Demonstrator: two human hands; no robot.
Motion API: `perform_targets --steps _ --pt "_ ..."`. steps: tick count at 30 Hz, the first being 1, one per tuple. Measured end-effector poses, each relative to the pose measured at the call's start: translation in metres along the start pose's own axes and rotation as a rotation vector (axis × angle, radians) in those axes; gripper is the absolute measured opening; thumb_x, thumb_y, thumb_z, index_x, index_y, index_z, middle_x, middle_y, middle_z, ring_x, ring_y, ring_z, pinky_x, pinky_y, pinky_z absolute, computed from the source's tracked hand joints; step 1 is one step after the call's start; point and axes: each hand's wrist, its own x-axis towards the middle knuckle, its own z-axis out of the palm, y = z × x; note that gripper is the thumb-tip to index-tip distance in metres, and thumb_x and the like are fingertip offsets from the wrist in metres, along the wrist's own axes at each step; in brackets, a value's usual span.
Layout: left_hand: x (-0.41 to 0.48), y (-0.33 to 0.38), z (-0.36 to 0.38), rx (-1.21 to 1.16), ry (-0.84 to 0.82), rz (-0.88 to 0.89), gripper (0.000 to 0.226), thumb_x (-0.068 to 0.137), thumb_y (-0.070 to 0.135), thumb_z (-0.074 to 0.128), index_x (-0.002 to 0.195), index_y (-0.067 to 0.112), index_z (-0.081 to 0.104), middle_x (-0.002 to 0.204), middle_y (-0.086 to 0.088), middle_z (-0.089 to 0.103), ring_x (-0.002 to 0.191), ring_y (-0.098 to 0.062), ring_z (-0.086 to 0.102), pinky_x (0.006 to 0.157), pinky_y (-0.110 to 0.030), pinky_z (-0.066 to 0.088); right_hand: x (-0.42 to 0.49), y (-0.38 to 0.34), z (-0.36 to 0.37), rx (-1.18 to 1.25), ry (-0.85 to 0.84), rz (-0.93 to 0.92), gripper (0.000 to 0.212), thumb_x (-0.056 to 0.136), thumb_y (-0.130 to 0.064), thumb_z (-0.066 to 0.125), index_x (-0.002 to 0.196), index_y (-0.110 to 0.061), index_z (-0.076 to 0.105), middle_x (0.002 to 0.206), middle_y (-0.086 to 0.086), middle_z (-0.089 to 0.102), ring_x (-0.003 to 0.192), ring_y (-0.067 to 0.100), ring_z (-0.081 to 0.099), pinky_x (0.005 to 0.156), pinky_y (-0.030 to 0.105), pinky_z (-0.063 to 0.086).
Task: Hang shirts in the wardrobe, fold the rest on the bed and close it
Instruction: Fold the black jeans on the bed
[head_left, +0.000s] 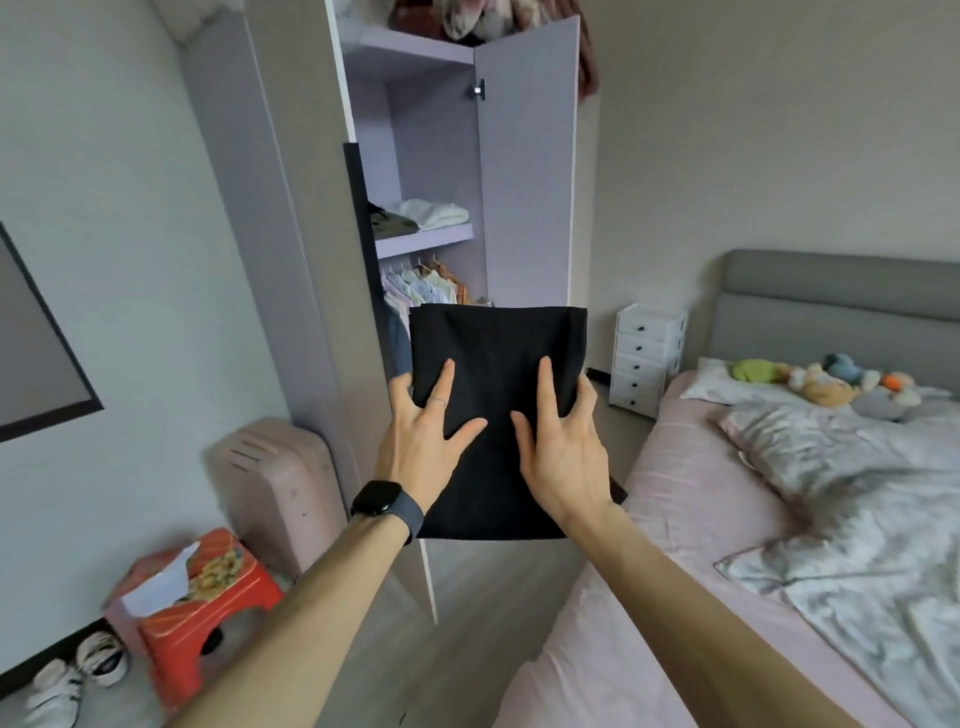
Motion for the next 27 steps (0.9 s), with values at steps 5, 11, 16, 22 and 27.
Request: perform_targets --steps 5,11,16,22,27 --pt "0.072 -0.044 0.01 0.014 0.03 0.001 0.081 0.087 0.057 0.065 0.156 0.034 0.027 0.136 -0.005 0.025 0.089 -0.009 0.042 0.08 -0.031 0.053 0.068 -0.012 0.054 -0.007 0.052 -0.014 0.066 0.103 -0.041 0.048 0.159 -0.021 0.019 0.148 0.014 0.018 0.095 0.035 0.065 0.06 0.041 0.056" --pt "0.16 -0.082 0.033 -0.003 0.062 0.027 0.081 0.087 0.054 0.067 0.155 0.032 0.029 0.138 -0.006 0.025 0.106 -0.023 0.052 0.088 -0.035 0.051 0.148 -0.008 0.113 0.02 0.099 -0.033 0.066 0.103 -0.039 0.05 0.159 -0.019 0.021 0.149 0.018 0.023 0.098 0.035 0.064 0.061 0.04 0.056" --pt "0.238 -0.121 0.07 0.025 0.035 0.054 0.081 0.089 0.056 0.063 0.156 0.033 0.024 0.139 -0.005 0.02 0.099 -0.022 0.056 0.082 -0.039 0.057 0.213 0.002 0.175 0.008 0.115 -0.008 0.067 0.103 -0.039 0.05 0.159 -0.02 0.02 0.149 0.016 0.022 0.094 0.034 0.065 0.06 0.038 0.055" --pt "0.322 -0.162 0.126 0.033 0.01 0.135 0.081 0.091 0.058 0.059 0.157 0.032 0.021 0.139 -0.001 0.014 0.125 -0.028 0.05 0.088 -0.038 0.053 0.28 0.027 0.248 -0.042 0.175 0.018 0.067 0.102 -0.04 0.049 0.159 -0.019 0.019 0.147 0.012 0.019 0.081 0.035 0.067 0.056 0.035 0.051" --pt "0.38 -0.171 0.164 -0.066 -0.019 0.164 0.079 0.092 0.054 0.061 0.157 0.032 0.022 0.145 -0.008 0.018 0.127 -0.028 0.047 0.093 -0.038 0.05 0.328 0.052 0.28 -0.082 0.204 0.042 0.068 0.102 -0.041 0.049 0.159 -0.022 0.017 0.147 0.012 0.019 0.083 0.037 0.067 0.057 0.038 0.052"
